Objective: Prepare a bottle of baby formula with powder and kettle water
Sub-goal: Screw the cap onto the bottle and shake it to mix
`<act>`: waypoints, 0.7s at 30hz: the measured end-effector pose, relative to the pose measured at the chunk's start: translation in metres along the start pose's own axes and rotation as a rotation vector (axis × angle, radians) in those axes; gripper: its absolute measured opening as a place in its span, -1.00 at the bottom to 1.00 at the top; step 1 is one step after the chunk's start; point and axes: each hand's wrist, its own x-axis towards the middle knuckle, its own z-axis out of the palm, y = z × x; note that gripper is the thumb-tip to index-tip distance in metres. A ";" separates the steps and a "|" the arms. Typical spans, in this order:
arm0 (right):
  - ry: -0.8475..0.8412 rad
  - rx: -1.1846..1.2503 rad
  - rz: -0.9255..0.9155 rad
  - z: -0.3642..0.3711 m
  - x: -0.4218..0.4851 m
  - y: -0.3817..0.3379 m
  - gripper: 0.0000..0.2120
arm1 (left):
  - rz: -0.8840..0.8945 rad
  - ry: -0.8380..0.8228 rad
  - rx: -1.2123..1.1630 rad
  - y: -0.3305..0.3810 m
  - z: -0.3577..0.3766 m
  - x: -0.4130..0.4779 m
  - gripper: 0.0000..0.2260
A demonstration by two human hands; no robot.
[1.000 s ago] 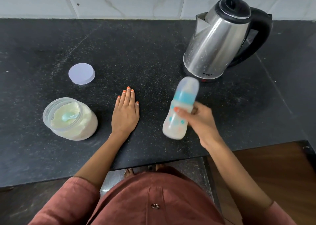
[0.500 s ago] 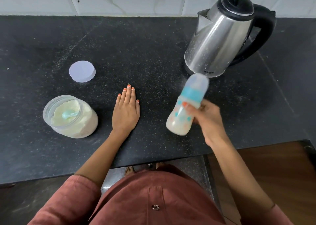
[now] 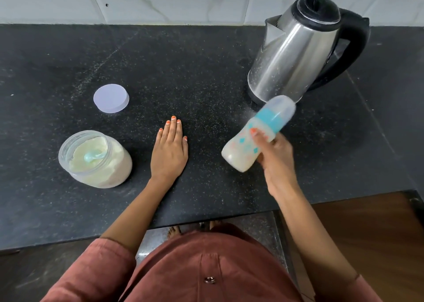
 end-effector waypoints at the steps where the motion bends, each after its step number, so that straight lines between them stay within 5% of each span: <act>1: -0.084 -0.121 0.019 0.001 -0.005 0.003 -0.81 | 0.000 -0.001 0.002 0.000 0.000 0.000 -0.57; 4: -0.228 -0.323 0.020 0.000 -0.014 0.006 -0.78 | 0.002 -0.002 0.000 0.000 0.000 0.001 -0.57; 9: 0.065 0.110 -0.044 -0.004 0.006 -0.007 -0.82 | 0.004 0.005 -0.008 0.001 0.000 0.000 -0.58; 15: -0.235 -0.336 0.001 0.001 -0.017 0.009 -0.75 | 0.007 -0.001 -0.002 0.000 -0.001 0.001 -0.58; 21: 0.057 0.088 -0.068 0.003 0.006 -0.001 -0.82 | 0.009 0.004 -0.005 0.000 -0.001 0.000 -0.57</act>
